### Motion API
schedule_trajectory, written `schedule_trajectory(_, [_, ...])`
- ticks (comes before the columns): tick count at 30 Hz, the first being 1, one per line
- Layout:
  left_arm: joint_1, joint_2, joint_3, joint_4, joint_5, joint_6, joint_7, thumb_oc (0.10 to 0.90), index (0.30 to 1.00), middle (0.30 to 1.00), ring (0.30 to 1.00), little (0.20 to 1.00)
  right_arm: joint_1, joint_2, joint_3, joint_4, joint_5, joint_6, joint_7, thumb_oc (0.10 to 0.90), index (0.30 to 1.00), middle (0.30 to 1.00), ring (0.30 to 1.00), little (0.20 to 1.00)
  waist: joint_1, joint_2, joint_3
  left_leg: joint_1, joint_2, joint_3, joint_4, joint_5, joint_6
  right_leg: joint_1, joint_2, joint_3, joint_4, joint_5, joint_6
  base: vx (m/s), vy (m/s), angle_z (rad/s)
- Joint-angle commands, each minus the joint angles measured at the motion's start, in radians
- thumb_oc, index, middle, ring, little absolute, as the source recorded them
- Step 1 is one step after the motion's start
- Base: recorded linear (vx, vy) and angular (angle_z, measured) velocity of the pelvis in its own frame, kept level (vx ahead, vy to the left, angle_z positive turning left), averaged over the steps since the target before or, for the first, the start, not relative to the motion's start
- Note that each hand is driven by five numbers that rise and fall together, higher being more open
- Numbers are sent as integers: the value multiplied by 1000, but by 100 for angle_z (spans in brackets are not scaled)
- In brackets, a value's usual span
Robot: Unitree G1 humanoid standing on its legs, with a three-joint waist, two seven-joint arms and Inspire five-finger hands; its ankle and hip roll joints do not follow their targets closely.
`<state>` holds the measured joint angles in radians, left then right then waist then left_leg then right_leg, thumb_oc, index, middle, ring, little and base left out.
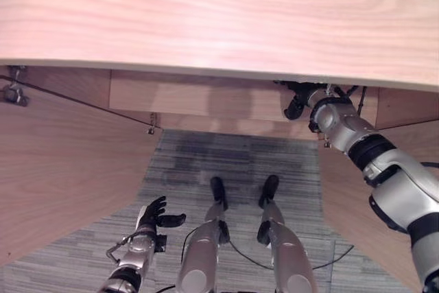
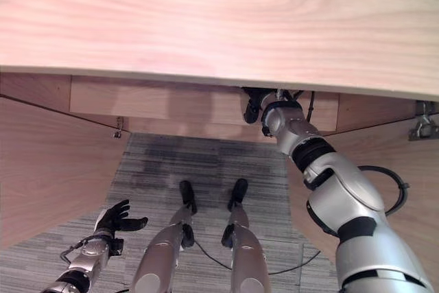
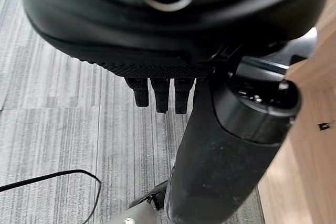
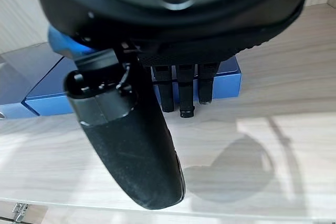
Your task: Put the empty folder in the office cabinet
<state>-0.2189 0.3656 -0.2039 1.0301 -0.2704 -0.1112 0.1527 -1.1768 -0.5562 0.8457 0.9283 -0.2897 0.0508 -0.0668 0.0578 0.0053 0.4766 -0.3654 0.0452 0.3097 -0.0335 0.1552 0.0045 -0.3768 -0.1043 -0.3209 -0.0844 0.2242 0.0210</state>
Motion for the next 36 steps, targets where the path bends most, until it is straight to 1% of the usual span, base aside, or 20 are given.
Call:
schedule_trajectory(1, [7, 14, -49, 35, -10, -13, 55, 800, 900, 900, 900, 900, -122, 30, -48, 59, 67, -34, -100, 800, 900, 900, 900, 900, 28, -15, -23, 2, -42, -46, 84, -135, -18, 6, -20, 35, 139, -168, 96, 0, 0, 0])
schedule_trajectory(3, [-24, 1, -70, 19, -18, -20, 79, 800, 900, 900, 900, 900, -136, 62, -99, 117, 142, -36, -157, 800, 900, 900, 900, 900, 36, -5, -19, 0, -44, -53, 84, -130, -18, 7, -22, 25, 143, -172, 93, -8, -5, 2])
schedule_trajectory(6, [-32, -3, -78, 7, -14, -19, 86, 800, 900, 900, 900, 900, -121, 79, -122, 125, 176, -36, -164, 800, 900, 900, 900, 900, 38, -5, -22, 7, -44, -55, 76, -126, -19, 13, -21, 22, 140, -173, 93, -1, 6, 9])
schedule_trajectory(10, [-34, -12, -74, 11, 7, -4, 95, 800, 900, 900, 900, 900, -28, 105, -134, 102, 189, -24, -122, 800, 900, 900, 900, 900, 40, -23, -53, 35, -42, -57, 69, -131, -20, 52, -24, 13, 128, -171, 97, 37, 20, 10])
schedule_trajectory(12, [-27, -30, -73, 29, 35, 11, 84, 800, 900, 900, 900, 900, 106, 137, -169, 93, 211, -23, -98, 800, 900, 900, 900, 900, 37, -40, -82, 76, -42, -54, 71, -148, -18, 98, -25, 12, 115, -166, 105, 59, 43, 15])
schedule_trajectory(13, [-26, -30, -74, 29, 35, 11, 85, 800, 900, 900, 900, 900, 108, 137, -169, 92, 210, -23, -98, 800, 900, 900, 900, 900, 38, -41, -82, 78, -42, -53, 71, -148, -18, 100, -25, 13, 114, -166, 105, 34, 57, 8])
schedule_trajectory(15, [-21, -48, -65, 69, 71, 27, 65, 800, 900, 900, 900, 900, 242, 177, -145, 87, 143, -18, -38, 800, 900, 900, 900, 900, 28, -64, -113, 116, -45, -36, 73, -147, -6, 138, -34, 11, 102, -144, 109, -8, 85, -3])
schedule_trajectory(17, [-19, -53, -62, 75, 82, 29, 60, 800, 900, 900, 900, 900, 286, 188, -152, 104, 135, -18, -19, 800, 900, 900, 900, 900, 26, -66, -128, 133, -47, -33, 73, -153, -4, 151, -37, 13, 99, -142, 114, 21, 93, -10])
schedule_trajectory(19, [-3, -67, -53, 89, 110, 36, 42, 800, 900, 900, 900, 900, 423, 220, -169, 127, 107, -18, 18, 800, 900, 900, 900, 900, 21, -66, -168, 190, -55, -21, 65, -171, 6, 184, -48, 20, 107, -140, 128, 53, 131, -22])
schedule_trajectory(23, [4, -69, -30, 121, 126, 47, 28, 800, 900, 900, 900, 900, 528, 227, -190, 112, 96, -20, 52, 800, 900, 900, 900, 900, 14, -64, -210, 248, -60, -2, 50, -183, 14, 202, -62, 15, 145, -145, 141, 34, 103, -24])
schedule_trajectory(24, [0, -67, -20, 141, 136, 53, 26, 800, 900, 900, 900, 900, 548, 230, -201, 110, 91, -21, 60, 800, 900, 900, 900, 900, 11, -62, -219, 268, -59, 10, 45, -184, 17, 205, -71, 7, 171, -141, 148, 85, 145, -42])
schedule_trajectory(25, [0, -64, -10, 167, 150, 61, 24, 800, 900, 900, 900, 900, 584, 237, -197, 110, 54, -21, 77, 800, 900, 900, 900, 900, 11, -53, -238, 317, -50, 13, 36, -208, 12, 221, -83, -22, 221, -168, 163, 69, 125, -44])
schedule_trajectory(27, [-2, -61, -7, 175, 164, 69, 22, 800, 900, 900, 900, 900, 599, 239, -190, 107, 27, -16, 90, 800, 900, 900, 900, 900, 14, -52, -248, 333, -46, 23, 33, -210, 14, 231, -96, -51, 243, -175, 163, 30, 61, -64])
schedule_trajectory(28, [0, -56, -2, 197, 182, 81, 24, 800, 900, 900, 900, 900, 627, 245, -202, 122, 24, -15, 103, 800, 900, 900, 900, 900, 21, -51, -270, 355, -39, 43, 30, -210, 17, 256, -120, -113, 298, -194, 156, -28, 39, -66])
schedule_trajectory(29, [-1, -55, -1, 208, 193, 89, 25, 800, 900, 900, 900, 900, 641, 251, -215, 131, 34, -15, 102, 800, 900, 900, 900, 900, 22, -50, -284, 363, -36, 56, 28, -208, 19, 273, -129, -141, 322, -197, 155, -27, 40, -63])
schedule_trajectory(30, [-1, -55, -2, 208, 194, 89, 26, 800, 900, 900, 900, 900, 642, 251, -216, 131, 34, -15, 102, 800, 900, 900, 900, 900, 23, -51, -284, 364, -37, 56, 27, -208, 19, 274, -131, -141, 323, -198, 156, -33, 20, -48])
schedule_trajectory(31, [-3, -53, 2, 238, 220, 105, 31, 800, 900, 900, 900, 900, 670, 274, -244, 176, 70, -12, 102, 800, 900, 900, 900, 900, 30, -56, -315, 377, -30, 90, 24, -206, 20, 317, -146, -186, 355, -199, 156, -22, 11, -34])
schedule_trajectory(32, [-3, -52, 1, 239, 220, 104, 31, 800, 900, 900, 900, 900, 671, 276, -244, 177, 70, -13, 101, 800, 900, 900, 900, 900, 31, -57, -315, 379, -30, 91, 23, -206, 20, 317, -147, -185, 356, -199, 157, -43, 13, -44])
schedule_trajectory(33, [-3, -48, -2, 262, 256, 117, 33, 800, 900, 900, 900, 900, 703, 298, -277, 208, 113, -12, 99, 800, 900, 900, 900, 900, 35, -66, -345, 388, -31, 123, 19, -205, 23, 353, -153, -211, 366, -191, 163, -79, -11, -60])
schedule_trajectory(36, [19, -57, -9, 298, 313, 125, 33, 800, 900, 900, 900, 900, 782, 340, -357, 246, 263, -15, 90, 800, 900, 900, 900, 900, 40, -93, -399, 388, -22, 195, 20, -194, 15, 424, -117, -190, 290, -191, 166, -106, -60, -66])
